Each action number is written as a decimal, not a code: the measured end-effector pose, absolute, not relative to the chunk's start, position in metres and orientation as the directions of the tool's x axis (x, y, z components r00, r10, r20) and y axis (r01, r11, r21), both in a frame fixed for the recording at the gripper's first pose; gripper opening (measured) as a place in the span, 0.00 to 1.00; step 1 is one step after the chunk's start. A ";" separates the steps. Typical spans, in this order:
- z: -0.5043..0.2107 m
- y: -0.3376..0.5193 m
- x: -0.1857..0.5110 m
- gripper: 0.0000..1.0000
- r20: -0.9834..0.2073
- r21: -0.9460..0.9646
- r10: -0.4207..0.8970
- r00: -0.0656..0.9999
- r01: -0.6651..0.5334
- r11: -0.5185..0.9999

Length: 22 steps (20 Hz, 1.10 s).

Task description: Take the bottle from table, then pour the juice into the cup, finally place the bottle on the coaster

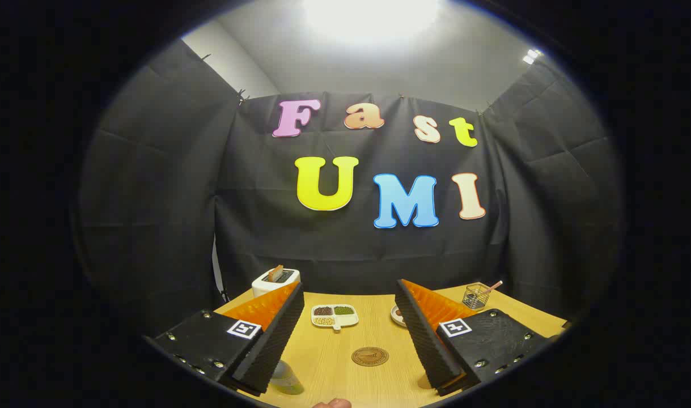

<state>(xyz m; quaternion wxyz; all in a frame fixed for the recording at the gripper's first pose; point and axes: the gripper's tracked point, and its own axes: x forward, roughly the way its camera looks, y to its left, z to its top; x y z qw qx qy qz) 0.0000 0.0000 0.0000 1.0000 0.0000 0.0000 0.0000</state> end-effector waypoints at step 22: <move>0.004 0.019 -0.002 0.99 0.048 0.030 0.011 0.999 -0.012 0.999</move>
